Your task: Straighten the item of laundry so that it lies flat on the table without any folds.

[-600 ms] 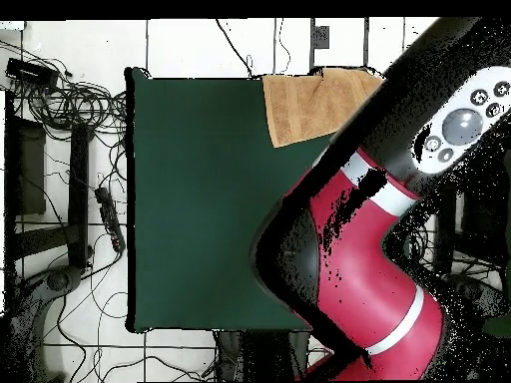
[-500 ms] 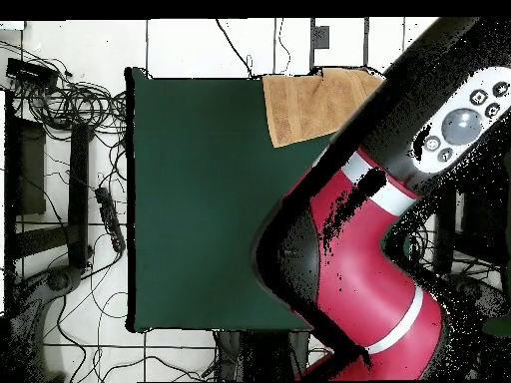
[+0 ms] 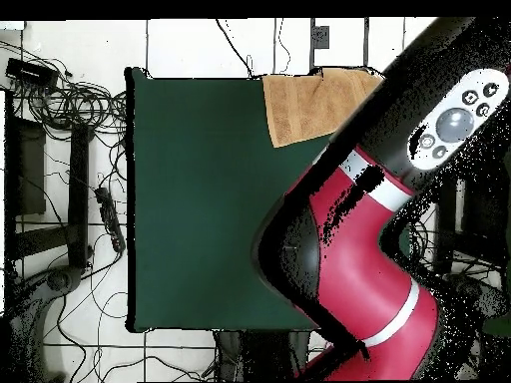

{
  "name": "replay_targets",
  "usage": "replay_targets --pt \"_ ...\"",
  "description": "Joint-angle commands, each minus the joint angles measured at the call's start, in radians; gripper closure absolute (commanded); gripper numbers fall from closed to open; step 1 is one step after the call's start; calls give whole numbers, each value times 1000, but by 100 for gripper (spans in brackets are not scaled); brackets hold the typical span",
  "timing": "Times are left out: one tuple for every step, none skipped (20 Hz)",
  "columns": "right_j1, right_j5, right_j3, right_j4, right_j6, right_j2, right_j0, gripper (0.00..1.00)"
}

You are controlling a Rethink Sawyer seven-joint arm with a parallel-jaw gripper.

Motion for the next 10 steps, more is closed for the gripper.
replay_targets --pt "23 -52 -177 -7 419 5 29 100" --pt "25 -52 -177 -6 426 5 29 100" --pt "26 -51 -178 -4 431 6 29 100" --pt "28 -48 -178 -5 435 5 29 100" --pt "29 -45 -177 -7 439 5 29 100" --pt "31 -42 -176 -10 441 5 29 100" --pt "31 -38 -175 -15 444 5 30 100" --pt "32 -33 -173 -20 447 5 30 100" --pt "30 -24 -172 -25 452 5 30 100" --pt "31 -20 -170 -31 456 5 30 100"
